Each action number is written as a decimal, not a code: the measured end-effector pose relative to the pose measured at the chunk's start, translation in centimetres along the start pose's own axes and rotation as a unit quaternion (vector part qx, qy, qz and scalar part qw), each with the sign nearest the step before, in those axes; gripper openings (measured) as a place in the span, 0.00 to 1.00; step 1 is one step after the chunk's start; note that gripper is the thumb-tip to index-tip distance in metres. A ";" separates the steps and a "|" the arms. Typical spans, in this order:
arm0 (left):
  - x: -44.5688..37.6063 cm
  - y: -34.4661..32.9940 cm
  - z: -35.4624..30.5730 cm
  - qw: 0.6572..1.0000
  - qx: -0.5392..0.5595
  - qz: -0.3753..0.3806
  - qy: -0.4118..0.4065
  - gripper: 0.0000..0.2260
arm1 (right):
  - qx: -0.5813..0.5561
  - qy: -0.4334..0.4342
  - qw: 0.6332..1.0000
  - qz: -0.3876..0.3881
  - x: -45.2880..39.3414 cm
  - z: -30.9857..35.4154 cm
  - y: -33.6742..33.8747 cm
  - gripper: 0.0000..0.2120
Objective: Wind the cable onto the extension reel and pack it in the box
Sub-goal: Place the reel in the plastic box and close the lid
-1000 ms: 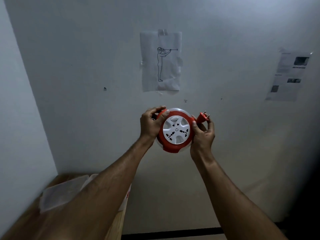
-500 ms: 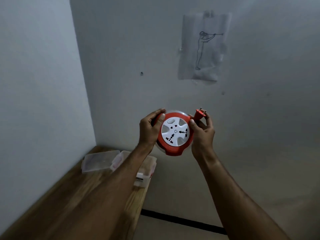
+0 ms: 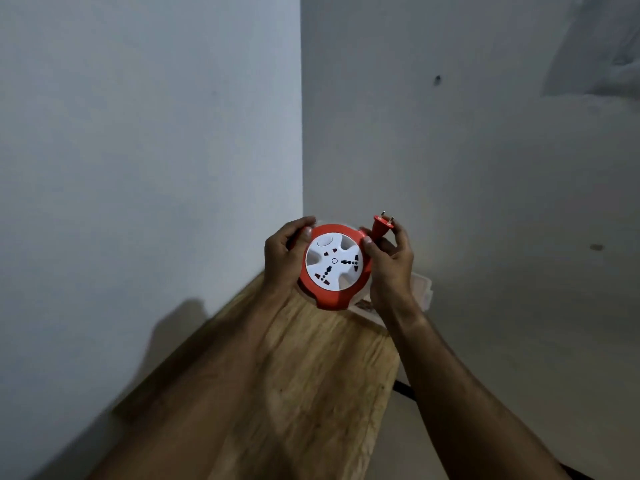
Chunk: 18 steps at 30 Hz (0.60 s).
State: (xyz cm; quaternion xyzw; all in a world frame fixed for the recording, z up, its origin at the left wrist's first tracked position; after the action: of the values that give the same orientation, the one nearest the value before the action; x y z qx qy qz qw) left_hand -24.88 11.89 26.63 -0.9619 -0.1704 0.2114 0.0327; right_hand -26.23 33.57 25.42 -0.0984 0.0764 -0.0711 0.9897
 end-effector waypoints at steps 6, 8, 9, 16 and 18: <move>-1.8 10.9 5.5 0.998 -0.034 -0.020 0.043 0.10 | 0.017 -0.050 0.999 -0.003 1.7 -7.7 -9.5 0.22; -2.0 13.9 7.5 0.997 -0.039 -0.026 0.062 0.11 | 0.030 -0.066 0.997 0.003 2.0 -10.3 -12.2 0.21; -2.0 15.2 8.4 0.996 -0.041 -0.029 0.068 0.11 | 0.036 -0.073 0.997 0.005 2.3 -11.5 -13.2 0.21; -1.0 21.3 13.3 0.990 -0.045 -0.052 0.121 0.09 | 0.050 -0.123 0.991 0.021 4.2 -17.6 -17.4 0.24; -0.6 22.3 14.4 0.988 -0.046 -0.058 0.132 0.09 | 0.056 -0.133 0.989 0.022 4.7 -19.0 -17.8 0.25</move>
State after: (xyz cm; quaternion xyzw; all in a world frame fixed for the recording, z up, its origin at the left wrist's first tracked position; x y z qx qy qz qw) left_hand -24.38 -9.44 10.74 -0.9704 -0.2292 0.0719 0.0233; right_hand -27.06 12.07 10.04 -0.0499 -0.0579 -0.0400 0.9963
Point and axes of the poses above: each hand's wrist, its own x-axis away from the middle knuckle, its own y-axis out of the back of the hand, z = x × y, the point moved 9 cm from there along -x, towards the middle knuckle, and after that the axes turned 8 degrees about x, right-handed, at the moved point
